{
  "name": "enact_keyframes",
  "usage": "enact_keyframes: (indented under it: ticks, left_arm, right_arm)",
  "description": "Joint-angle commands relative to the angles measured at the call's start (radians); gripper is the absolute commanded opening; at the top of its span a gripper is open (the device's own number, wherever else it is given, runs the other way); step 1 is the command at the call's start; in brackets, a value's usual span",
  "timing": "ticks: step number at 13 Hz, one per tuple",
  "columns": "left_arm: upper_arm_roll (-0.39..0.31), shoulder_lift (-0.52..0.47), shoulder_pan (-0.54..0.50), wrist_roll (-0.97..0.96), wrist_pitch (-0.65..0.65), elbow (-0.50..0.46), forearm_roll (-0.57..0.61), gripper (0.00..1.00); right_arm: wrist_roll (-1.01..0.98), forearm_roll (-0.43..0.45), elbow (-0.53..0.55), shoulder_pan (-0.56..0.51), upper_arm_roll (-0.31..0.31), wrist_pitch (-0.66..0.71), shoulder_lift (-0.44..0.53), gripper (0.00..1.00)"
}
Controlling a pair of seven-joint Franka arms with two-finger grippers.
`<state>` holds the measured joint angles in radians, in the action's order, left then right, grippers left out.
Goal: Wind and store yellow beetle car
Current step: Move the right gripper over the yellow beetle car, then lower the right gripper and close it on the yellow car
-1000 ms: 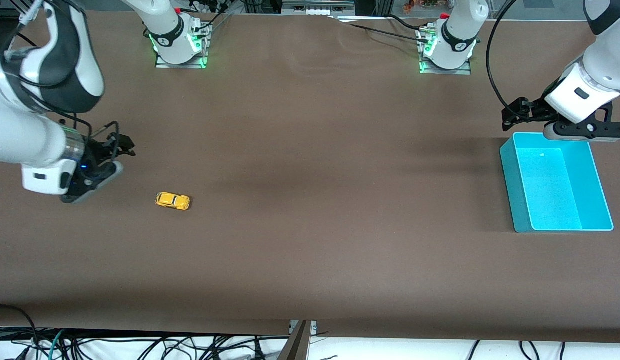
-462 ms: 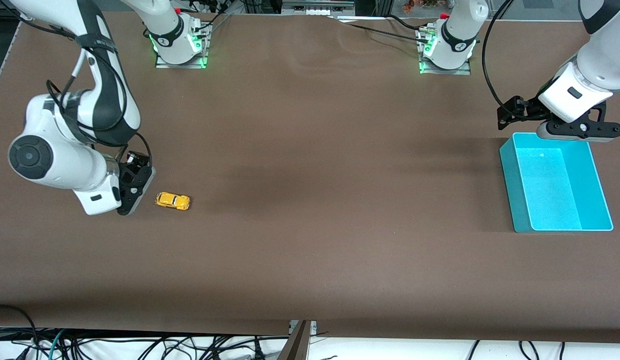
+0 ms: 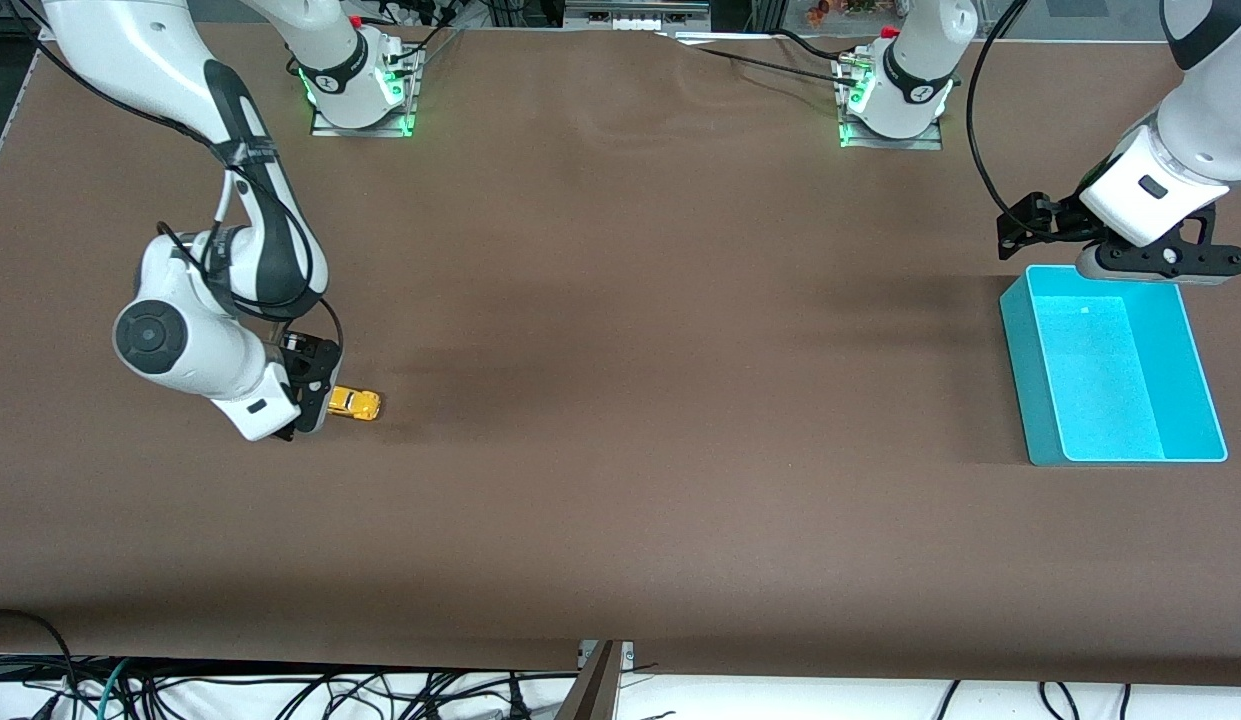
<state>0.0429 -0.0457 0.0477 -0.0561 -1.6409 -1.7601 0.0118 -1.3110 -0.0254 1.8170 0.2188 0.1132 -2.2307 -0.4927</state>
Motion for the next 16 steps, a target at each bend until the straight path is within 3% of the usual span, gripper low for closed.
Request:
enact_keyframes:
  ticks: [1,6,13,16]
  left_arm:
    - [0.006,0.015,-0.012,-0.008,0.042,0.031,0.023,1.00]
    - [0.006,0.017,-0.012,-0.008,0.044,0.033,0.025,1.00]
    - [0.006,0.017,-0.012,-0.008,0.044,0.033,0.023,1.00]
    - [0.006,0.017,-0.012,-0.008,0.044,0.033,0.025,1.00]
  right_arm:
    - [-0.059,-0.007,0.099,-0.007,-0.007,-0.096,0.034,1.00]
    - [-0.129,-0.028,0.191,-0.007,-0.009,-0.245,0.033,1.00]
    - [-0.140,-0.042,0.238,-0.007,-0.017,-0.328,0.029,0.99]
    - [-0.143,-0.042,0.249,-0.007,-0.023,-0.352,0.029,0.86]
